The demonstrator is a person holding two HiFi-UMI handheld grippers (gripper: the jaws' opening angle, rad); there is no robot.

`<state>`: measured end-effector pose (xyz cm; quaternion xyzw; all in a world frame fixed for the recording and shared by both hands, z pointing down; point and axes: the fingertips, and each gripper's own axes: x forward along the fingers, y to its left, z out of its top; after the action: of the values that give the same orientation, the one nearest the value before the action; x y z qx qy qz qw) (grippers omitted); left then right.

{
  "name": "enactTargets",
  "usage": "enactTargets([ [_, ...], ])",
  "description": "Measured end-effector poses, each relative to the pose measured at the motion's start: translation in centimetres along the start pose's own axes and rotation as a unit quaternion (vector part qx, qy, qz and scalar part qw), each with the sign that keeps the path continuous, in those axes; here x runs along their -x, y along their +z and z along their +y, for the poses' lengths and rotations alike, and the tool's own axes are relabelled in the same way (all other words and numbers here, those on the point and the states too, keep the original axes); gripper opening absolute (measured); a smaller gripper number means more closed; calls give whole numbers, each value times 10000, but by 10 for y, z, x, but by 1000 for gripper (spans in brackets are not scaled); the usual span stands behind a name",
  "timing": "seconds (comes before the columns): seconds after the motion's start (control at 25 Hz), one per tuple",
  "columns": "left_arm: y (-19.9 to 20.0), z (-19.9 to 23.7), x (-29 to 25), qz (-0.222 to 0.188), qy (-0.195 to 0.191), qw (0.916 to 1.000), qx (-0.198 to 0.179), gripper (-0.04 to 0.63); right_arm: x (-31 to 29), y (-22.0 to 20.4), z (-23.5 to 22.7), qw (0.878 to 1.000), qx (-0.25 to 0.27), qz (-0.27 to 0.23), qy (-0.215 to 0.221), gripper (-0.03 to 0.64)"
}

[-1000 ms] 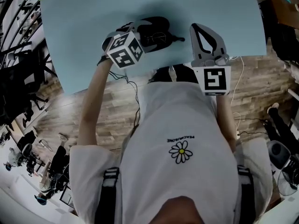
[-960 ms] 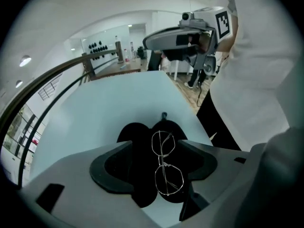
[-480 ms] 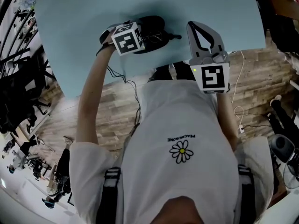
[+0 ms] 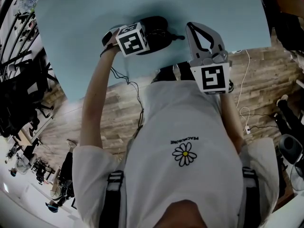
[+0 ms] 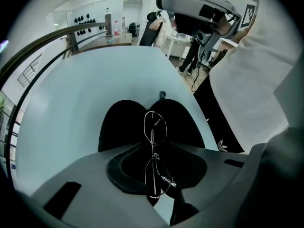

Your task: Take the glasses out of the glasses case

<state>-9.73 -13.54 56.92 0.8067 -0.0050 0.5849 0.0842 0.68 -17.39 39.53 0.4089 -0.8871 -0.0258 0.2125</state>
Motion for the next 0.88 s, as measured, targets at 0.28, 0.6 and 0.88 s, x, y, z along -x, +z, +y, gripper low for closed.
enactTargets([
  [0.28, 2, 1, 5, 221, -224, 9994, 112, 91, 3, -1, 0, 9999, 157, 51, 45, 9],
  [0.6, 9, -2, 18, 2, -525, 9982, 293, 80, 1, -4, -2, 9988, 456, 121, 142, 9],
  [0.88, 0, -2, 24, 856, -464, 9953, 15, 80, -1, -2, -2, 9992, 373, 53, 147, 9],
])
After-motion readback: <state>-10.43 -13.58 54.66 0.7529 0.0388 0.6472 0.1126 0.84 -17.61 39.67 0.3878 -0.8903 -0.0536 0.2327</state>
